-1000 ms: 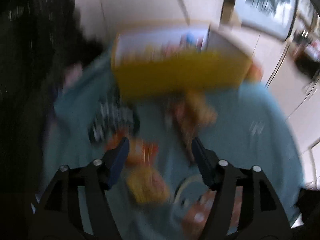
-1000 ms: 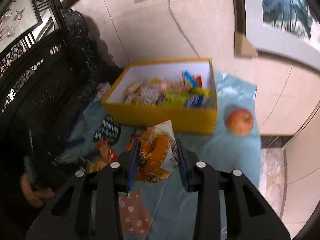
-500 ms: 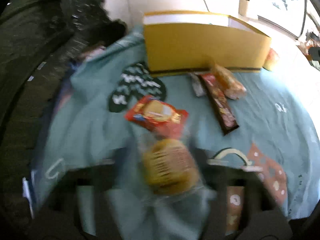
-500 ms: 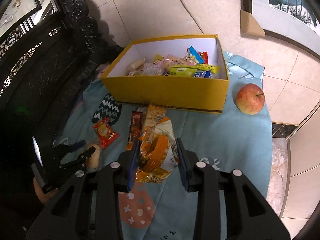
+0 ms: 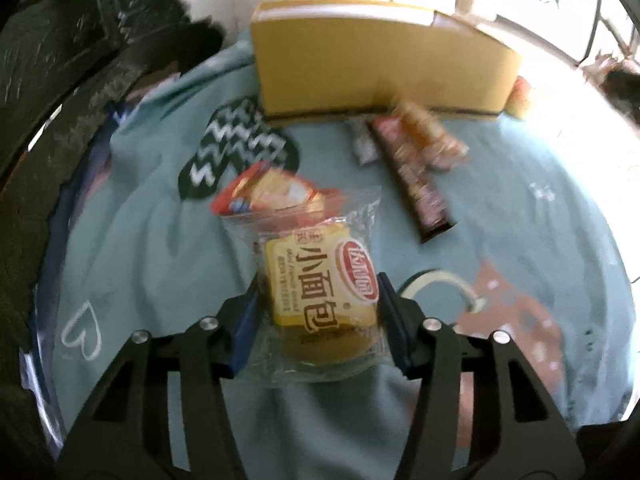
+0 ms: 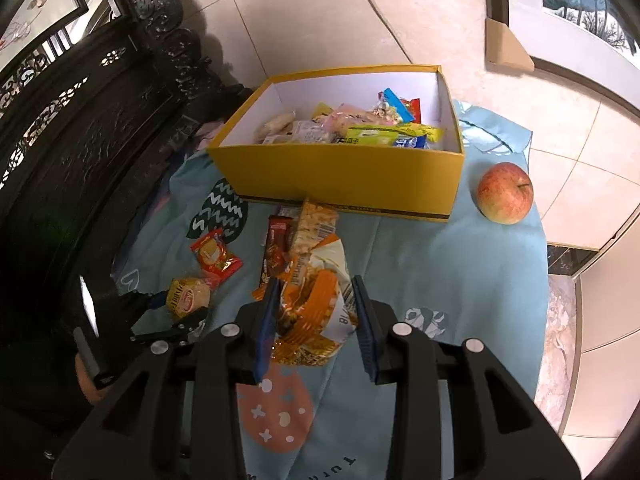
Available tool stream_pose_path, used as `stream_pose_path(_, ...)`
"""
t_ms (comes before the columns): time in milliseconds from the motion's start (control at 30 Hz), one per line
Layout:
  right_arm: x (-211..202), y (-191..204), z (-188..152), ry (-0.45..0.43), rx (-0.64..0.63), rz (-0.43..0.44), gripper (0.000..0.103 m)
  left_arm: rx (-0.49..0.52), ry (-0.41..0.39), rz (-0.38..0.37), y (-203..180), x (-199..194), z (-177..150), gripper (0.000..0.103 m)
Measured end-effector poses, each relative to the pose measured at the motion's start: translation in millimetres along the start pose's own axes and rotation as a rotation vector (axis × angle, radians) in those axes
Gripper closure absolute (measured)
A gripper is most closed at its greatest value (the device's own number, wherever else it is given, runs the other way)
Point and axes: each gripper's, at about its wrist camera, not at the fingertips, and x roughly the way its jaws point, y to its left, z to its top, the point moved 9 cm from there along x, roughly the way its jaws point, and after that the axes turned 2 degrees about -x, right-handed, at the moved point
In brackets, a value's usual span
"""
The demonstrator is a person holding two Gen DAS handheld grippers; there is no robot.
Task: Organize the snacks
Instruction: 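Grasp the yellow-labelled bread bun packet with the left tool, then carry the bun packet and orange snack over the box and open both tools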
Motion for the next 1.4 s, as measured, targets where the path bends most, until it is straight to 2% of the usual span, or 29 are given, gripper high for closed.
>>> stream_pose_path(100, -6, 2, 7, -0.024, -0.005, 0.006, 0.067, 0.048, -0.08, -0.024, -17, -29, 30, 0.048)
stream_pose_path(233, -24, 1, 32, -0.082, -0.022, -0.002, 0.067, 0.079, -0.216, -0.052, -39, -78, 92, 0.048)
stream_pose_path(433, -50, -5, 79, -0.165, -0.044, -0.029, 0.067, 0.058, -0.309, -0.082, -46, -109, 169, 0.048)
stream_pose_path(600, -50, -16, 98, -0.18, -0.034, -0.038, 0.067, 0.033, -0.302, -0.083, -44, -99, 196, 0.048)
stream_pose_path(800, -44, -25, 92, -0.173, -0.007, -0.022, 0.067, 0.026, -0.276, -0.096, -46, -86, 187, 0.048)
stream_pose_path(933, -34, -30, 98, -0.163, 0.003, -0.023, 0.067, 0.015, -0.257, -0.1, -47, -72, 193, 0.048)
stream_pose_path(1033, -29, -31, 119, -0.168, -0.015, -0.028, 0.067, 0.005, -0.259, -0.101, -47, -67, 212, 0.048)
stream_pose_path(1200, -26, -33, 189, -0.232, -0.051, -0.04, 0.067, 0.003, -0.288, -0.082, -47, -58, 268, 0.048)
stream_pose_path(1233, -25, -34, 200, -0.246, -0.052, -0.044, 0.067, -0.007, -0.286, -0.074, -45, -52, 282, 0.047)
stream_pose_path(1300, -14, -40, 227, -0.258, -0.042, -0.033, 0.06, -0.039, -0.249, -0.082, -40, -31, 302, 0.016)
stream_pose_path(1333, -7, -45, 233, -0.242, -0.036, -0.052, 0.042, -0.059, -0.232, -0.081, -37, -21, 306, 0.002)
stream_pose_path(1367, 1, -55, 236, -0.223, -0.018, -0.1, 0.037, -0.081, -0.207, -0.068, -31, -11, 308, 0.003)
stream_pose_path(1400, 3, -59, 236, -0.218, -0.007, -0.103, 0.037, -0.096, -0.169, -0.052, -24, 1, 305, 0.003)
